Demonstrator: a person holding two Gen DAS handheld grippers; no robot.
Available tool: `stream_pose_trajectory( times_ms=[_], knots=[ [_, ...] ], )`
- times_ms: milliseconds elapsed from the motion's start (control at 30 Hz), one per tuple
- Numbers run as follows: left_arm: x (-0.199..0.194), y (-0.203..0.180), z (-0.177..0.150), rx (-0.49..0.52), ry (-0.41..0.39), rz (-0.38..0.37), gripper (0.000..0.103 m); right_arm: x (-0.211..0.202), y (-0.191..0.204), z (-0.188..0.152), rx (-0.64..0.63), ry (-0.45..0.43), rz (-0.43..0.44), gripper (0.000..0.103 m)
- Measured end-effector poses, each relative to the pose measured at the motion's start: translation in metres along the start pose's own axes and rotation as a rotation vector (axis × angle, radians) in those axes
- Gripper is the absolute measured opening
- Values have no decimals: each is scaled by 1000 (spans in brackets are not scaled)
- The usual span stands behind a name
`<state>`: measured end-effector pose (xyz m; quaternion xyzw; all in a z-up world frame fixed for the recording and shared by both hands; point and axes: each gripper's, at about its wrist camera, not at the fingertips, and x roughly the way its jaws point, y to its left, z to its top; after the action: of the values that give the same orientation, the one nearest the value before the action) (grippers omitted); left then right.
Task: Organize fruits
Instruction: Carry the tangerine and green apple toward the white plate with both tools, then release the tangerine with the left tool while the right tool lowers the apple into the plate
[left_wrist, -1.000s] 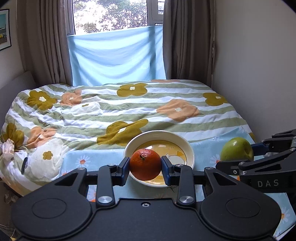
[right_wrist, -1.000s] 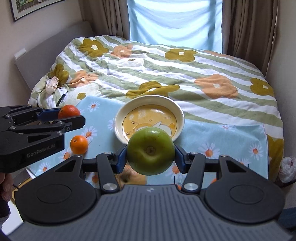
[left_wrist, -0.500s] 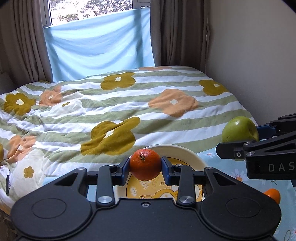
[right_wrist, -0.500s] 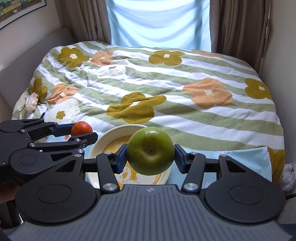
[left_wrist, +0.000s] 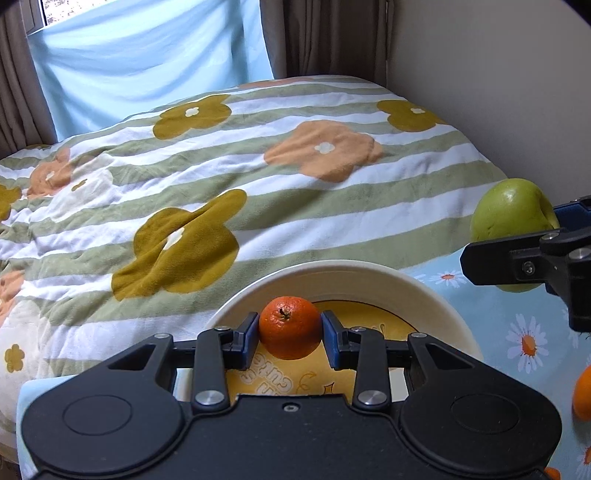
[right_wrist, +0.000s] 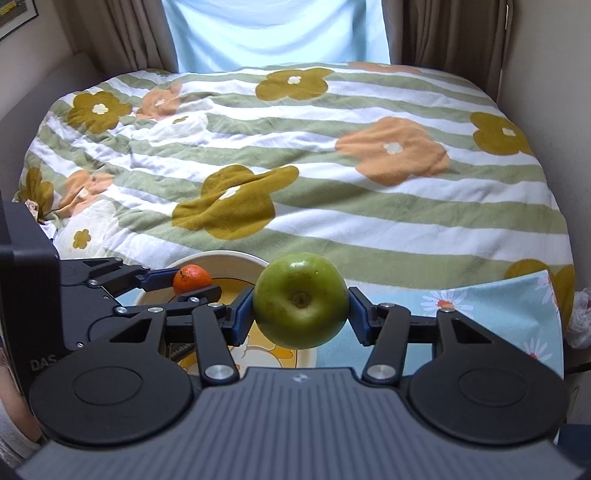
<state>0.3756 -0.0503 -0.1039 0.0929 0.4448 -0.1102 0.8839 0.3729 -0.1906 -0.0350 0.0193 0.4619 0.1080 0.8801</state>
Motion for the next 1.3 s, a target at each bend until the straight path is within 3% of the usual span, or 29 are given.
stream_pose_trajectory(
  times_ms=[233,267,300,333,367,767,1067,1300],
  knots=[
    [16,-1,0,19,15,-3,42,9,-2,-1,21,18,-8,68],
    [15,-1,-1,24,6,-6,47,9,-1,-1,24,21,-9,68],
    [12,-1,-1,27,-7,-12,73,8,-1,-1,27,22,-10,68],
    [8,-1,-1,27,-27,-15,93,8,-1,0,29,22,-10,68],
    [3,-1,-1,28,-52,-11,97,7,-1,0,30,20,-12,68],
    [-43,17,-11,23,-106,64,98,9,12,4,-8,28,15,68],
    [-65,42,-33,-30,-88,118,98,41,31,-1,-43,79,59,68],
    [-70,49,-43,-49,-74,141,98,67,48,-14,-138,99,55,68]
  ],
)
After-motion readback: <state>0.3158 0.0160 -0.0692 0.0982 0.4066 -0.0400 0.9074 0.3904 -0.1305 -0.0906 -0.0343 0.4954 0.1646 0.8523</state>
